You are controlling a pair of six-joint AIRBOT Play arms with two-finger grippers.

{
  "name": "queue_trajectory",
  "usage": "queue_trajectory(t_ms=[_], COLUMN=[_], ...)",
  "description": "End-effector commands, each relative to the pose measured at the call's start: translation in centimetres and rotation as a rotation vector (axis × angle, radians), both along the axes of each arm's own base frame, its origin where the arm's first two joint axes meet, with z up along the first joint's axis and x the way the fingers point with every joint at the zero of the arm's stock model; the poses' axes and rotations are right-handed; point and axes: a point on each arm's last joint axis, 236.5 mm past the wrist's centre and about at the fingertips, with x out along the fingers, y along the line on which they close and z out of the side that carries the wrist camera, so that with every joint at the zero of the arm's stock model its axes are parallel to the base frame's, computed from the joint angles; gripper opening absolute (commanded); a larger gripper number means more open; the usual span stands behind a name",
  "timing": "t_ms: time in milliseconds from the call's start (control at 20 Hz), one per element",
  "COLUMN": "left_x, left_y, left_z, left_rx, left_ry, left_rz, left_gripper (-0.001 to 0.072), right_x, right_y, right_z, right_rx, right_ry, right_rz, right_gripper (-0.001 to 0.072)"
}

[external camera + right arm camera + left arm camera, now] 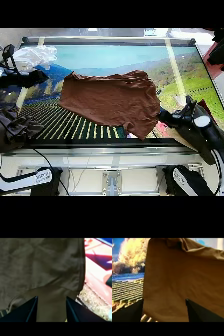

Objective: Fold the shirts.

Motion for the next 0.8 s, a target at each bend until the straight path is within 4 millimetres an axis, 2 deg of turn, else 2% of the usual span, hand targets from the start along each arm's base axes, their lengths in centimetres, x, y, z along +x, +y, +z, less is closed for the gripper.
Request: queue_trajectory(t_ms=[0,200,400,500,750], left_x=[-1.0,-0.2,-0.1,-0.2,-0.3], left_y=[-2.0,-4.6,-5.4,-5.4,-5.5], left_z=[-0.3,1.9,2.6,2.6,2.5], left_rx=[-0.065,-0.159,-0.198,-0.198,-0.185], left_ry=[-0.011,-0.099,-0.122,-0.120,-0.124], left_rz=[-0.061,-0.128,-0.146,-0.148,-0.167], left_gripper=[0.0602,0.0603,0.0602,0.0603,0.0603], right_x=[-2.5,-2.1,-1.3,-1.0,-0.8], right_y=[1.5,0.3,-1.2,-1.2,0.2], right_z=[-2.1,-3.2,-3.6,-3.6,-4.1], right_rx=[0.155,0.228,0.242,0.238,0.224], right_ry=[0.011,-0.024,-0.049,-0.058,-0.055], right_rz=[-0.172,-0.362,-0.491,-0.509,-0.491], right_gripper=[0.0404,0.0403,0.0401,0.0315,0.0309])
